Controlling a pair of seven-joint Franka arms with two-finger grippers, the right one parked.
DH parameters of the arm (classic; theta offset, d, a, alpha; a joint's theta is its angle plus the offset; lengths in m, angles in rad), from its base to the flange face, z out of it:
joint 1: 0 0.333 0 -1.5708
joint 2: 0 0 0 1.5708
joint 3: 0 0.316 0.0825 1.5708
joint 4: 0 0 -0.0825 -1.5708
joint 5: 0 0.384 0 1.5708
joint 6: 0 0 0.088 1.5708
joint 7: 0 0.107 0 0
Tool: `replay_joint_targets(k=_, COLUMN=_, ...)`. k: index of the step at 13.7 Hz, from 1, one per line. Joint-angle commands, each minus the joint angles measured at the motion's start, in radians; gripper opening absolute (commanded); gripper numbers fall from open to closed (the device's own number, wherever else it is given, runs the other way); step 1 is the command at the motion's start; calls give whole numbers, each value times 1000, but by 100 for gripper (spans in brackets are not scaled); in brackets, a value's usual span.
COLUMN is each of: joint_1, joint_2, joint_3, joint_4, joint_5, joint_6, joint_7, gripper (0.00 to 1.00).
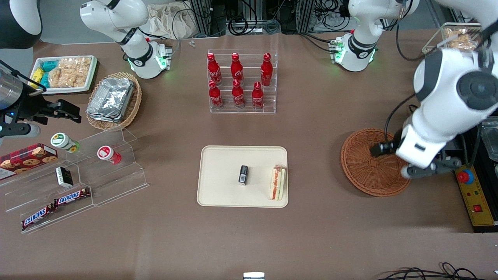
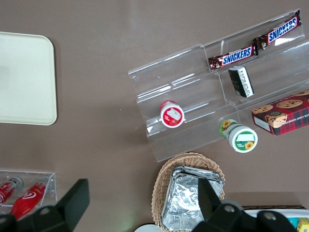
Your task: Place sandwich from basket to tray
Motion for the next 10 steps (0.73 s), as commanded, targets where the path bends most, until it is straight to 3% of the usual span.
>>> replay_joint_targets(k=1, joint_1=35, joint_2=-153, joint_3=-9, joint_4=-199, joint_5=-7, joint_6=44, joint_7=38, gripper=100)
replay_joint_targets(k=4, joint_1=79, joint_2=-147, joint_3=-7, joint_4=-181, joint_5=-18, joint_6=35, joint_7=190, gripper=100)
replay_joint_targets(k=7, joint_1=152, joint_2=-112, joint_3=-7, joint_4=-124, joint_5=-164, joint_6=23, joint_7=287, gripper=100)
replay_joint_targets(k=10, joint_1=156, joint_2=-35, joint_3=-7, joint_4=34, joint_5=-159, joint_6=-127, joint_7=285, gripper=100)
